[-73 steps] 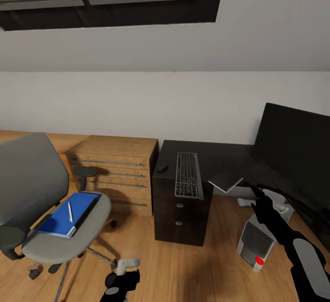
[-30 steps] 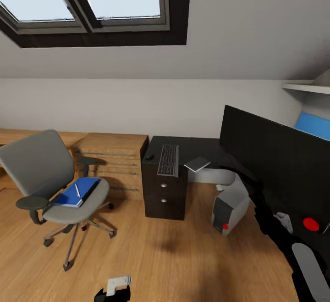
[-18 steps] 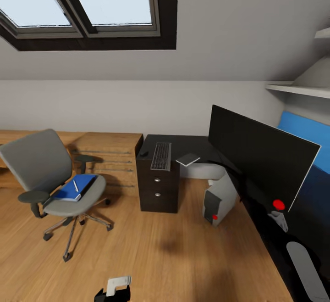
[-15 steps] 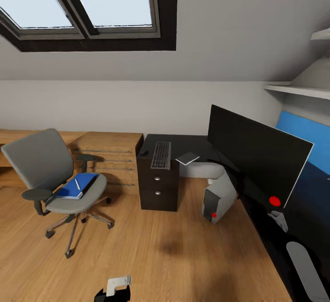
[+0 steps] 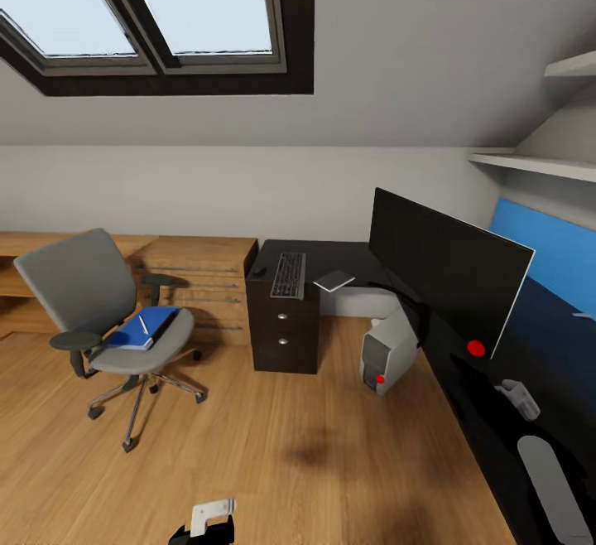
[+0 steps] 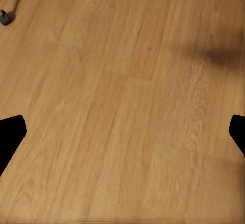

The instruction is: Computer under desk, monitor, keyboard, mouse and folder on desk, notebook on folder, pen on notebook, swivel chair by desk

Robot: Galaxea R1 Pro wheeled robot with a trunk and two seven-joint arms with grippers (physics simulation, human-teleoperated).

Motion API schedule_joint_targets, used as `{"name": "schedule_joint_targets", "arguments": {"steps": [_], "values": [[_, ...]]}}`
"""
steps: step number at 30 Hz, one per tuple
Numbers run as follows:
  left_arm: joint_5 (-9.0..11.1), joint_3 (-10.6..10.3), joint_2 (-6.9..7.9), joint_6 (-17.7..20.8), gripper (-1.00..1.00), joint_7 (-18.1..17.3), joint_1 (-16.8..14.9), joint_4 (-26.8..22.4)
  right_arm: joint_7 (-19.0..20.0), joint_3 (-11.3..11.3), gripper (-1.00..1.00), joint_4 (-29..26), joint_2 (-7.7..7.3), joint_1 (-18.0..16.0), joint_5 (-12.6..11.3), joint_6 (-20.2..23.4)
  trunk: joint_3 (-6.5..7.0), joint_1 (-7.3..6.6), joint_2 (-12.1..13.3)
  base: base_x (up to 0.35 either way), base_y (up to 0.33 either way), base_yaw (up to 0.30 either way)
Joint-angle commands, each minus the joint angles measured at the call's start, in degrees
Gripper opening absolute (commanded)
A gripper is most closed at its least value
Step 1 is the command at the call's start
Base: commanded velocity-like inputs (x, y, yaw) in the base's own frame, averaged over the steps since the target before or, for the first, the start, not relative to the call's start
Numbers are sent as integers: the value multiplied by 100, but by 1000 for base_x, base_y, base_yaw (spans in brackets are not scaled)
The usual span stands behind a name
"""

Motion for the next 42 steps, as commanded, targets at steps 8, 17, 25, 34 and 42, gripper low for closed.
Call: {"name": "schedule_joint_targets", "arguments": {"steps": [8, 17, 25, 34, 42], "values": [[63, -47, 5, -29, 100, 34, -6, 112, -52, -608, 100, 84, -646, -5, 1534, -2, -7, 0, -4, 0, 0, 0], [62, -50, 5, -29, 100, 34, -6, 138, -52, -1014, 100, 1450, -1432, -220, 1735, -121, -7, 0, -4, 0, 0, 0], [54, -49, 5, -311, 100, 38, -6, 145, -58, -1016, 100, 6102, -2170, -3185, 4312, -3069, -7, 0, -4, 0, 0, 0], [53, -62, 5, -463, 100, 34, -6, 152, -28, -1098, 100, 6946, -2000, -3660, 4218, -4257, -7, 0, -4, 0, 0, 0], [53, -70, 0, -475, 100, 27, -6, 307, -49, -1092, 100, 6982, -1768, -3670, 4147, -4318, -7, 0, -4, 0, 0, 0]]}}
